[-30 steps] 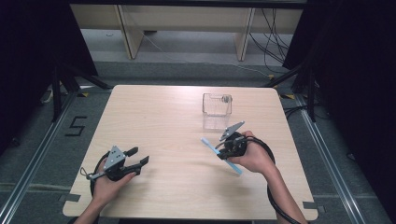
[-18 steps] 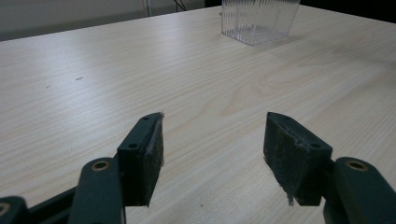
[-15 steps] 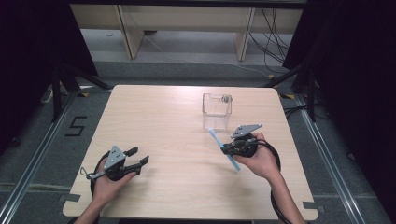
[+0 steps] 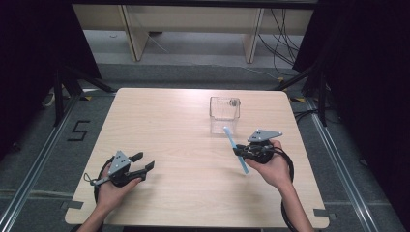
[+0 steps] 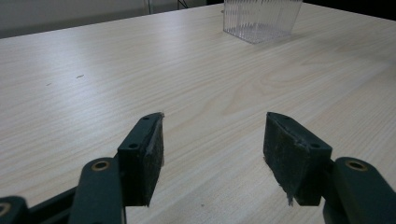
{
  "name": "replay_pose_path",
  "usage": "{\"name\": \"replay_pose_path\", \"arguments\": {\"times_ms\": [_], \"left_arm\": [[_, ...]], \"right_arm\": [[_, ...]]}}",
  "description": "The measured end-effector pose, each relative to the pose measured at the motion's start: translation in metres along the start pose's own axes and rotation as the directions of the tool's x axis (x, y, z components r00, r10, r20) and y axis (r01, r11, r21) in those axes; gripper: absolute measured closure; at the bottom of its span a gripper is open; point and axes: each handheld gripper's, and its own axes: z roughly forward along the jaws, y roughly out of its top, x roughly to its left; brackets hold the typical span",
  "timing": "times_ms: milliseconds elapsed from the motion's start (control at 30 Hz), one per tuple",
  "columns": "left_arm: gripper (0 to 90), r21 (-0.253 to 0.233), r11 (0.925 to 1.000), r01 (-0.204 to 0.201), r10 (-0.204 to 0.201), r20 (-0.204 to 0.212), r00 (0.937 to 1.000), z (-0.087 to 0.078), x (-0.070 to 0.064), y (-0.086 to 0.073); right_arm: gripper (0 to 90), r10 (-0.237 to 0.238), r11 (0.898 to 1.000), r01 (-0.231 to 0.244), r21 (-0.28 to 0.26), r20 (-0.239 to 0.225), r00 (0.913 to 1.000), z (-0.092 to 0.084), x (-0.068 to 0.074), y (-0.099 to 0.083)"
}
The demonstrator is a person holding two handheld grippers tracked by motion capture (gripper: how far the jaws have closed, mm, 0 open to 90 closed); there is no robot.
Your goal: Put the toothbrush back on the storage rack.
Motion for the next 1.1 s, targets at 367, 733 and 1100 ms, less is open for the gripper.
{"name": "replay_pose_path", "arguments": {"times_ms": [367,733,1100], "left_arm": [[38.0,-0.018,0.9998,0.007,-0.007,0.008,0.9999,-0.002,0.001,-0.001],[38.2,-0.021,0.9997,0.012,-0.012,0.007,0.9999,-0.002,0.001,-0.001],[38.2,-0.030,0.9994,0.014,-0.014,0.012,0.9998,-0.002,0.001,-0.001]], "right_arm": [[78.7,0.079,0.994,-0.076,-0.076,0.039,0.9961,-0.003,0.005,-0.004],[78.7,0.106,0.985,-0.099,-0.142,0.044,0.9933,-0.005,0.008,-0.003],[78.7,0.128,0.963,-0.105,-0.250,0.081,0.9884,-0.011,0.001,-0.006]]}}
